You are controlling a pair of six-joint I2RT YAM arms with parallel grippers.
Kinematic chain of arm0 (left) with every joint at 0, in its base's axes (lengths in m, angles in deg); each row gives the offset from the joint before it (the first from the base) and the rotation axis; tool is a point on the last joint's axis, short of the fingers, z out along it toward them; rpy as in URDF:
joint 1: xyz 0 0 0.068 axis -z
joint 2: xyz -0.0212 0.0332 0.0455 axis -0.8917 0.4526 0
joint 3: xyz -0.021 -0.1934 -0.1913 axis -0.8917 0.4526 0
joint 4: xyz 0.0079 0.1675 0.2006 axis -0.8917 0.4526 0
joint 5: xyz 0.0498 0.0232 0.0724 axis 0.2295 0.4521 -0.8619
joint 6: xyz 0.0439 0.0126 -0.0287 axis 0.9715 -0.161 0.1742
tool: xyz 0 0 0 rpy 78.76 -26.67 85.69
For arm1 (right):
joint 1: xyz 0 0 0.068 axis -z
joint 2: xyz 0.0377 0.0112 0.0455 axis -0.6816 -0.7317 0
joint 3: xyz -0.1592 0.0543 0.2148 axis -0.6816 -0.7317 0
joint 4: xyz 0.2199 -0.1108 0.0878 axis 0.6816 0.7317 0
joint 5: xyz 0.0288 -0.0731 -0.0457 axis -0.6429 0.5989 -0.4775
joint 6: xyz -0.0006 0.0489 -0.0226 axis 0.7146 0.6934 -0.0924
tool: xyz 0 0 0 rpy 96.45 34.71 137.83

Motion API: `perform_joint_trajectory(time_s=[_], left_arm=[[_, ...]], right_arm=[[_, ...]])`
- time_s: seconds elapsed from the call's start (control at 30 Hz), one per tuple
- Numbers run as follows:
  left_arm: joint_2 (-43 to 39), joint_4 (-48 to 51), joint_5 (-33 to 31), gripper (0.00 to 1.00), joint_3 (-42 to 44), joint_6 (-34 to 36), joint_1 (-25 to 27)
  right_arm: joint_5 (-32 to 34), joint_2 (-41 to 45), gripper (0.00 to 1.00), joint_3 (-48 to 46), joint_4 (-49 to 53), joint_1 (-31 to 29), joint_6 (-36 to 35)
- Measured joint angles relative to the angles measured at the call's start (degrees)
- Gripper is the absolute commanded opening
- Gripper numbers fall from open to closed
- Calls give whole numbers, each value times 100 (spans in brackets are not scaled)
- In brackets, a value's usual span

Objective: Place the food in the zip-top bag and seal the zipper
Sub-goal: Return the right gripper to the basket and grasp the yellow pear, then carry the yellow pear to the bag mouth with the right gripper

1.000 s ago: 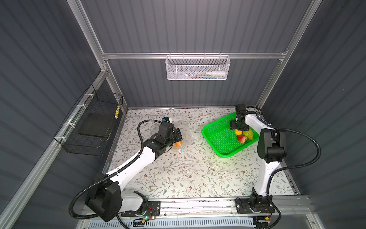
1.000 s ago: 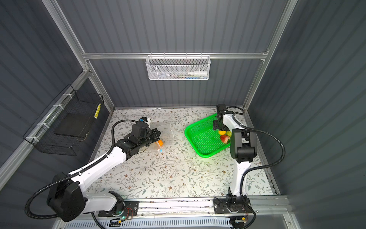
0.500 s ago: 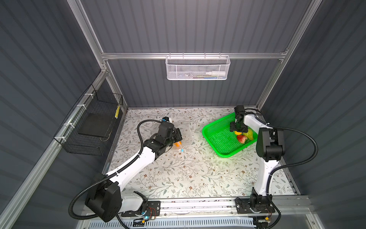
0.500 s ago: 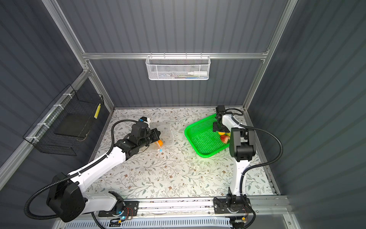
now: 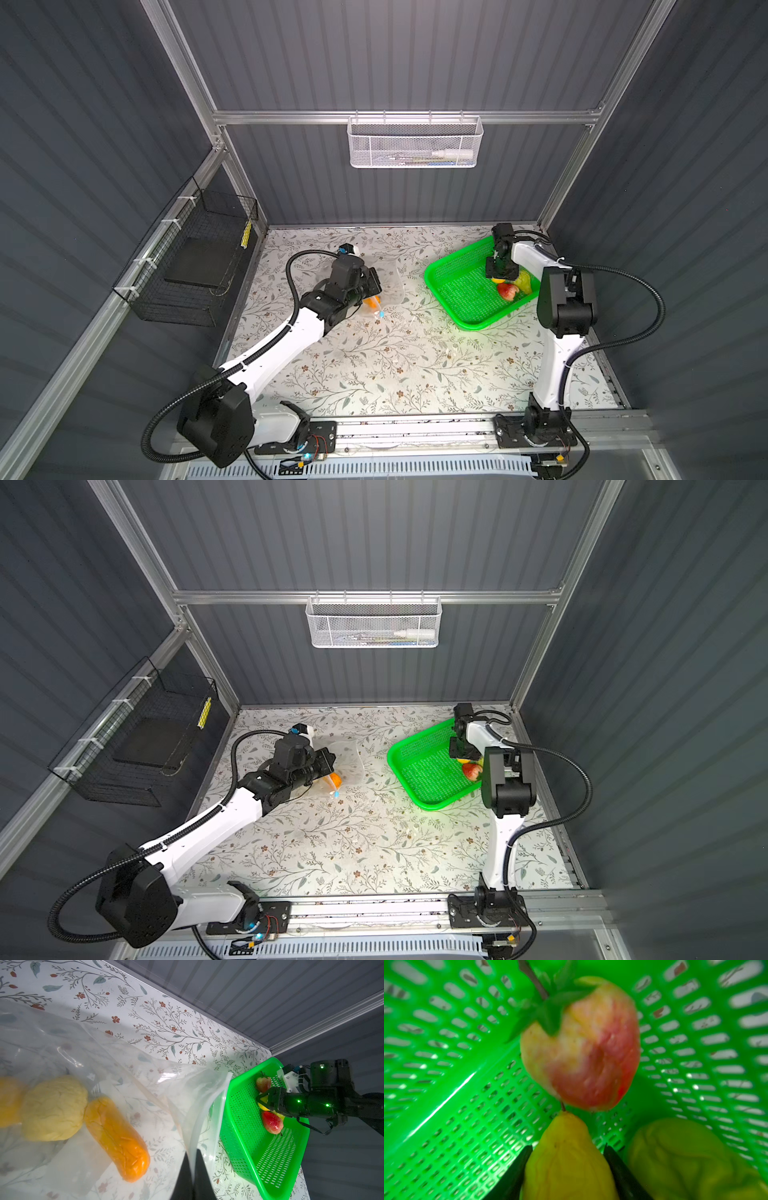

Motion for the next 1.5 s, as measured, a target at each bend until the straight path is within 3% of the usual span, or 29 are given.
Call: perform_joint_trajectory(time_s=[0.4,0.8,1.17,1.5], left_arm=[[0,-42,2,0,0,0,0],[66,-68,31,0,-22,4,0],[76,-68,72,0,-76,4,0],[76,-48,116,0,-144,7,0]], right_arm=[[-946,2323,48,-1106,-509,-278,240],[-2271,3576,46,-2153,-1294,-1856,605],[-3058,3786,45,-2538,-2841,-3095,1392],[-3056,2765,45,-2406,-3659,-3622,1694]])
